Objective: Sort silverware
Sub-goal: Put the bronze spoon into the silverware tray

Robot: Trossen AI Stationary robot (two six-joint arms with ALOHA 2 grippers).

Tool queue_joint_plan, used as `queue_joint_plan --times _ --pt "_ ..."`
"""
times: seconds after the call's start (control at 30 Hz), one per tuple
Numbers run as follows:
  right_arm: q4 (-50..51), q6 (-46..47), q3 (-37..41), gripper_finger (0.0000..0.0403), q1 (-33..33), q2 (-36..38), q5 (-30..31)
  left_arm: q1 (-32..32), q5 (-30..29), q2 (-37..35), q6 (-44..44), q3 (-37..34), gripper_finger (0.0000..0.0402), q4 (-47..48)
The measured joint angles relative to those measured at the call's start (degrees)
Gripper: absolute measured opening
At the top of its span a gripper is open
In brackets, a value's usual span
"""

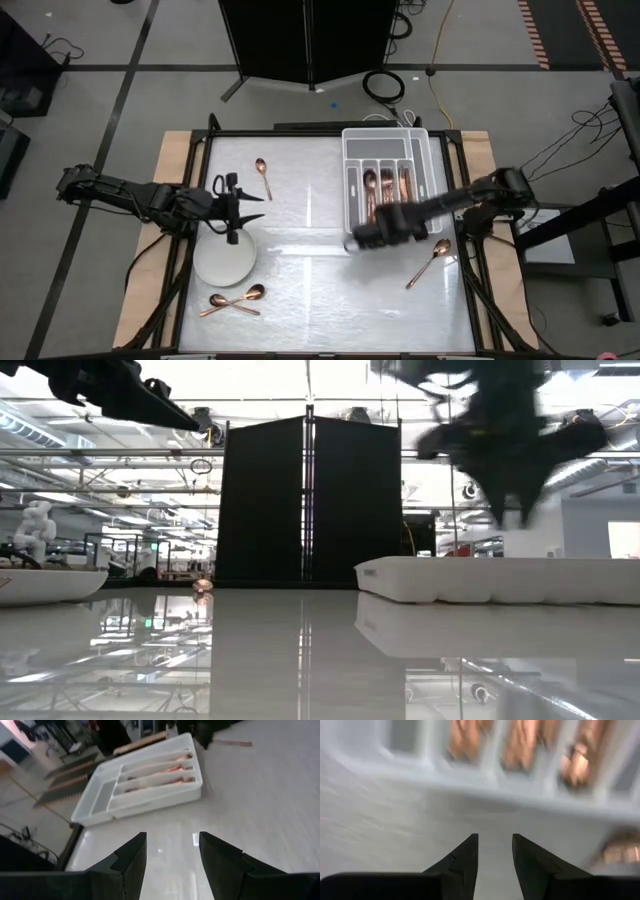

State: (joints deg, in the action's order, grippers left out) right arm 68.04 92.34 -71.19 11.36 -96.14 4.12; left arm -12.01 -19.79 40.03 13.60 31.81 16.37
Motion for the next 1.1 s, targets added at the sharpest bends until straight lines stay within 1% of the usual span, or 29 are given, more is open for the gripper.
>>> queue_joint_plan --times 0.07,0.23,0.37,0.5,0.6,0.8,0.9,1.1 --pt "1.3 7.1 1.4 0.0110 4.4 -0.1 -1.5 0.0 0.0 0.0 1.6 0.0 0.0183 -1.7" --pt "2.2 24.0 4.6 0.0109 13.4 -0.1 -1.8 0.0 0.0 0.0 6.0 0.0 0.0183 -6.5" --pt "2.1 34.6 7.4 0.0109 18.4 -0.1 -2.9 0.0 0.4 0.0 8.2 0.0 0.0183 -10.9" --pt "1.8 42.5 9.9 0.0109 21.9 -0.1 -5.2 0.0 3.3 0.0 8.2 0.0 0.0183 -11.5" --pt "0.9 44.2 12.0 0.0109 23.2 -0.1 -7.6 0.0 3.4 0.0 7.4 0.0 0.0183 -11.3" --pt "-4.1 44.1 17.9 0.0109 22.0 -0.1 -7.6 0.0 3.5 0.1 5.0 0.0 0.0183 -10.5" --pt "-5.5 44.2 20.5 0.0109 22.0 -0.1 -8.8 0.0 3.5 0.1 4.7 0.0 0.0183 -9.9" --pt "-7.9 43.8 22.3 0.0109 21.7 0.1 -9.1 0.0 3.5 0.2 4.7 0.0 0.0183 -9.7"
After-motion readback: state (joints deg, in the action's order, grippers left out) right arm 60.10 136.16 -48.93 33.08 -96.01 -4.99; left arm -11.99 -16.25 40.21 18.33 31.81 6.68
